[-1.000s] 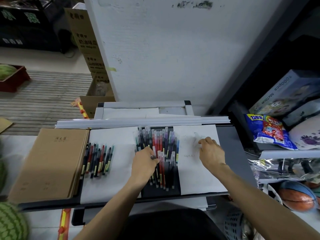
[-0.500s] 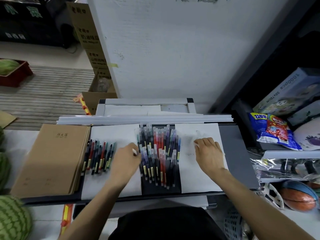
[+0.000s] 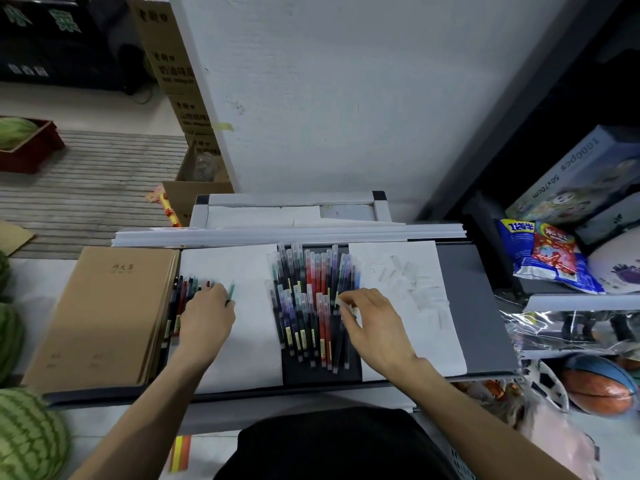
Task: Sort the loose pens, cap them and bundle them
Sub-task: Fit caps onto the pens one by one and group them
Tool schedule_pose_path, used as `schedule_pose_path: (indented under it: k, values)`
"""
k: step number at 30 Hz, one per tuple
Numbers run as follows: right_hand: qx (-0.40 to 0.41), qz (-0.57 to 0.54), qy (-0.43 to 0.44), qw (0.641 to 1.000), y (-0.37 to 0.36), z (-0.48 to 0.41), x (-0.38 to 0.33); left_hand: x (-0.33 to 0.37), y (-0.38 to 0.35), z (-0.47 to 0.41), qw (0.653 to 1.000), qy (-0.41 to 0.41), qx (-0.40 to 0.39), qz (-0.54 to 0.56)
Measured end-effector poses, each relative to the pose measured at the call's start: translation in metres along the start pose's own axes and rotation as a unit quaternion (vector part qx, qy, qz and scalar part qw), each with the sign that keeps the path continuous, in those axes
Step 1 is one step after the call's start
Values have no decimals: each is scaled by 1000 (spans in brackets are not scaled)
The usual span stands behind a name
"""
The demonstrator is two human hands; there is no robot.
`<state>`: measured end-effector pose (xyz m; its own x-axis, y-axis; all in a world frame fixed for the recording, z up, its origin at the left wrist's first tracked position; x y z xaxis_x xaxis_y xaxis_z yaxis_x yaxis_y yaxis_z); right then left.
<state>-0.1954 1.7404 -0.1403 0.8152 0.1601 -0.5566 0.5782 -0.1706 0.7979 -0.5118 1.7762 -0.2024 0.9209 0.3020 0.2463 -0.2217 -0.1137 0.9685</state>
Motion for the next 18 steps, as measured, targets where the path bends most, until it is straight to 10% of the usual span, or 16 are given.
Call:
schedule_pose_path:
  k: [9, 18]
  values:
    - [-20, -269, -258, 928, -1, 8, 12, 32, 18, 14, 993, -35, -22, 108]
    - [25, -505, -366, 781, 4, 6, -1, 106, 47, 85, 900, -92, -132, 405]
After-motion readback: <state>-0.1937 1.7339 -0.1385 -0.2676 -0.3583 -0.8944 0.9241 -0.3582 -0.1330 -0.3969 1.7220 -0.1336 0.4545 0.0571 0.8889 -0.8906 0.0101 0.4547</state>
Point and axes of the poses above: each hand's wrist, its own z-axis away from the middle knuckle, its own y-axis out of the back of the hand, x = y × z, the point moved 7 cm from there along -z, towards the middle knuckle, and after that the axes turned 14 degrees about x, right-handed, at the moved point
